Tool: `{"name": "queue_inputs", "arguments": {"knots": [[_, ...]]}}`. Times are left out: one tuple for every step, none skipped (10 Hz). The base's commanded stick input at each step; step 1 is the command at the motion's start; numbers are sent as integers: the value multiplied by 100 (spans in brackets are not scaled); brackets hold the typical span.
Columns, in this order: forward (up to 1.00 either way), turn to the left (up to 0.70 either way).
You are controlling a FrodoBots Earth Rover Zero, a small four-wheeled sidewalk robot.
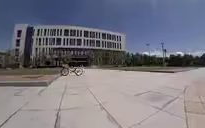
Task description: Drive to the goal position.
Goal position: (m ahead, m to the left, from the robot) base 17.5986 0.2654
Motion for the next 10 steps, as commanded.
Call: {"name": "queue_inputs", "arguments": {"knots": [[28, 0], [28, 0], [28, 0], [28, 0], [28, 0], [28, 0], [28, 0], [28, 0], [28, 0], [28, 0]]}}
